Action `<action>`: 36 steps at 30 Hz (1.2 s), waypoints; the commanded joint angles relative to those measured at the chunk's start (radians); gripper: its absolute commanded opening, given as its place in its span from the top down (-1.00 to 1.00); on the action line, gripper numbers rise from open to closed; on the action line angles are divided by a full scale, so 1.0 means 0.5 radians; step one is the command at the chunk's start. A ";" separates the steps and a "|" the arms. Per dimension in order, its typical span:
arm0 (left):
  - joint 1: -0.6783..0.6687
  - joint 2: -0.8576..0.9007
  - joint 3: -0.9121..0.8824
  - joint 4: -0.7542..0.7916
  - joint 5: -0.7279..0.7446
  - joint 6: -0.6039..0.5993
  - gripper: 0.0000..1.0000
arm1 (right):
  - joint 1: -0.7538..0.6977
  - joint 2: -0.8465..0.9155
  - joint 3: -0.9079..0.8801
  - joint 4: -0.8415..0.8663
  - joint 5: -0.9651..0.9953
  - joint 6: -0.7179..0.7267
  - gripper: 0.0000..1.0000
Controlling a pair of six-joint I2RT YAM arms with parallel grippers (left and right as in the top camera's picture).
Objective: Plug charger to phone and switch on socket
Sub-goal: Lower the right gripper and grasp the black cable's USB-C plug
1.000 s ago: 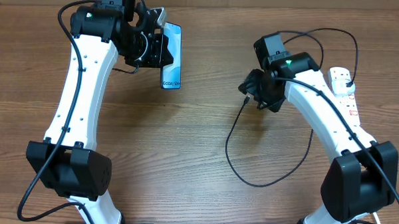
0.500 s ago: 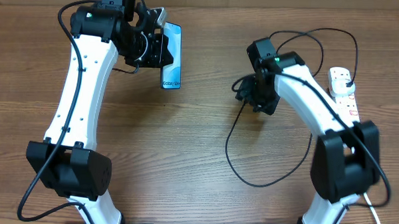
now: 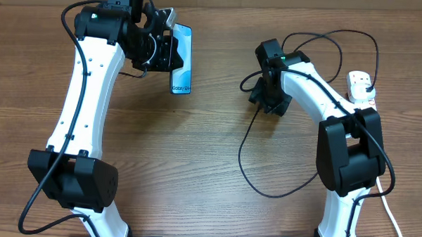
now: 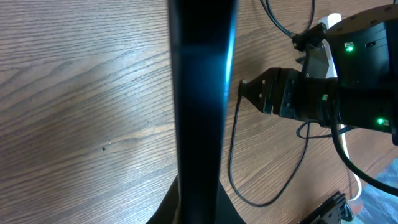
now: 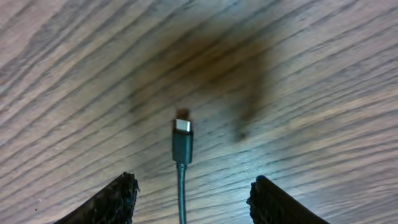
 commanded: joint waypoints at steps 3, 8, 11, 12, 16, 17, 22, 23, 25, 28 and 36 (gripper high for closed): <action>-0.006 -0.010 0.024 0.017 0.027 -0.022 0.92 | 0.063 0.020 0.019 0.052 0.036 0.031 -0.18; -0.006 -0.010 0.024 0.014 0.027 -0.022 0.91 | 0.067 0.037 0.003 0.101 0.046 0.059 -0.04; -0.006 -0.010 0.024 0.014 0.027 -0.021 0.92 | 0.067 0.055 0.003 0.102 0.051 0.068 0.03; -0.006 -0.010 0.024 0.014 0.028 -0.022 0.91 | 0.067 0.077 0.003 0.101 0.051 0.068 0.03; -0.006 -0.010 0.024 0.014 0.028 -0.022 0.92 | 0.067 0.131 0.003 0.100 0.059 0.068 0.04; -0.006 -0.010 0.024 0.014 0.028 -0.021 0.92 | 0.067 0.143 0.003 0.101 0.058 0.068 0.04; -0.006 -0.010 0.024 0.014 0.027 -0.021 0.92 | 0.067 0.166 0.003 0.101 0.064 0.069 0.15; -0.006 -0.010 0.024 0.014 0.027 -0.021 0.92 | 0.067 0.166 0.003 0.100 0.064 0.068 0.16; -0.006 -0.010 0.024 0.014 0.027 -0.022 0.92 | 0.067 0.168 0.003 0.095 0.064 0.069 0.22; -0.006 -0.010 0.024 0.014 0.028 -0.022 0.91 | 0.067 0.183 0.003 0.081 0.064 0.069 0.27; -0.006 -0.010 0.024 0.014 0.028 -0.022 0.92 | 0.067 0.261 0.003 0.072 0.040 0.068 0.52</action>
